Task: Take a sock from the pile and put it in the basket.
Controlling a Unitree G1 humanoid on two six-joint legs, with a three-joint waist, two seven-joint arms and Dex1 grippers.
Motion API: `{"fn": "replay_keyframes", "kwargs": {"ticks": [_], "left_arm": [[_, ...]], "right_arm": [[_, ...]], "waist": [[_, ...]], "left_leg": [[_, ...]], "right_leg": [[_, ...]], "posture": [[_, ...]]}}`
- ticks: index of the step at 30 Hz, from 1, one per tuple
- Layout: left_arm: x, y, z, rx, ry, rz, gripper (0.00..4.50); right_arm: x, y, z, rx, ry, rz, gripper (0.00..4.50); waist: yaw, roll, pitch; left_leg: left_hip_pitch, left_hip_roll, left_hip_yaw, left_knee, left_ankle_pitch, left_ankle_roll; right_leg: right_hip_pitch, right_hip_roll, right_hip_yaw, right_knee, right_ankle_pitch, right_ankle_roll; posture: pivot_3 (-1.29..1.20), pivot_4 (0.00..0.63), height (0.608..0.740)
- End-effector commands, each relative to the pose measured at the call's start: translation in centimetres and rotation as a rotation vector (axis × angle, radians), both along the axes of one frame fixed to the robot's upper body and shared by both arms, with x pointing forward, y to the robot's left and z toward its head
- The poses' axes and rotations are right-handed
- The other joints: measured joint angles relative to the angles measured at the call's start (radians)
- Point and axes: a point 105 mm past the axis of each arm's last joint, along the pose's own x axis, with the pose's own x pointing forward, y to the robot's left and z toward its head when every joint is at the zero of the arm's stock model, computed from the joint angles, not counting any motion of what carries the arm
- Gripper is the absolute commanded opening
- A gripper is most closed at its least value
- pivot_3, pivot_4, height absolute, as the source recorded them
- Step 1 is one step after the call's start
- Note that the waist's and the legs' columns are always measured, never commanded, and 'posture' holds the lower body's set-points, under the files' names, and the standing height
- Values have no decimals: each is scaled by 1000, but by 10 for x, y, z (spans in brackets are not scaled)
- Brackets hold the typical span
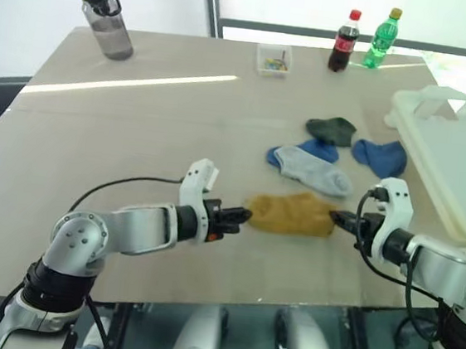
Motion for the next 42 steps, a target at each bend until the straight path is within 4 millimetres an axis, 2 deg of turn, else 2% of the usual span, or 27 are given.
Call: {"fn": "replay_keyframes", "kwargs": {"ticks": [1, 7, 9, 10, 18, 21, 23, 25, 27, 29, 34, 40, 42], "left_arm": [[-3, -5, 7, -22, -18, -32, 67], [-2, -5, 5, -17, -12, -33, 67], [0, -4, 6, -14, -14, -25, 0], [1, -3, 6, -13, -16, -22, 0], [6, 0, 8, -4, -43, 5, 0], [7, 0, 8, -4, -49, 3, 0], [7, -1, 8, -5, -52, 2, 0], [8, -1, 9, -6, -55, 3, 0], [9, -1, 9, -6, -57, 2, 0], [9, -1, 9, -5, -59, -2, 0], [11, -1, 7, 0, -59, -3, 0], [10, -1, 4, 1, -59, -13, 0], [11, -2, 5, 15, -86, -16, 0]], "right_arm": [[0, -5, 9, 9, -44, -20, 0], [1, -5, 6, 12, -35, -33, 0], [1, -5, 5, 7, -33, -35, 591], [2, -5, 5, 5, -33, -37, 687], [1, -9, 2, 3, -22, -50, 4454], [0, -12, 5, -2, -35, -48, 4454], [2, -10, 23, 4, -122, -14, 4454], [2, -1, 39, 68, -194, 33, 4454], [0, 6, 44, 95, -223, 71, 4454], [0, 14, 43, 42, -271, 103, 4454], [5, 19, 18, -264, -382, 175, 4454], [10, 19, -10, -314, -414, 163, 4454], [12, 13, -29, -372, -361, 142, 4454]], "waist": [[0, 0, 0], [0, 0, 0], [0, 0, 0], [0, 0, 0], [0, 0, 0], [0, 0, 0], [0, 0, 0], [0, 0, 0], [-1, 0, 0], [0, 0, 0], [2, 0, 0], [2, 0, 0], [2, 0, 0]], "left_leg": [[0, 0, 0, 0, 0, 0], [0, 0, 0, 0, 0, 0], [-1, 0, 0, 0, 0, 0], [-1, 0, 0, 0, 0, 0], [-2, 0, -1, 0, 0, 0], [-2, 0, -1, 0, 0, 0], [-2, 0, -1, 0, 0, 0], [-2, 0, -1, 0, 0, 0], [-2, 0, -1, 0, 0, 0], [-2, 1, -2, 0, 0, 0], [-2, 0, -1, 0, 0, 0], [-3, 0, -1, 1, 0, 0], [-3, 0, -1, 1, 0, 0]], "right_leg": [[0, 0, 0, 0, 0, 0], [0, 0, 0, 0, 0, 0], [0, 0, 0, -1, 0, 0], [0, 0, 0, -1, 0, 0], [0, 0, -1, -1, 0, 0], [0, 0, -1, -1, 0, 0], [0, 0, -1, -1, 0, 0], [0, 0, -1, -1, 0, 0], [-1, 1, -1, -1, 0, 0], [0, 1, -2, -1, 0, 0], [-1, 1, -1, -2, 0, 1], [-1, 1, -1, -2, 0, 1], [-1, 1, -1, -1, 0, 1]], "posture": [[0, 150, 740], [0, 150, 740], [0, 150, 740], [0, 150, 740], [0, 150, 740], [0, 150, 740], [0, 150, 740], [0, 150, 740], [0, 150, 740], [0, 150, 740], [0, 150, 740], [0, 150, 740], [0, 150, 740]]}}
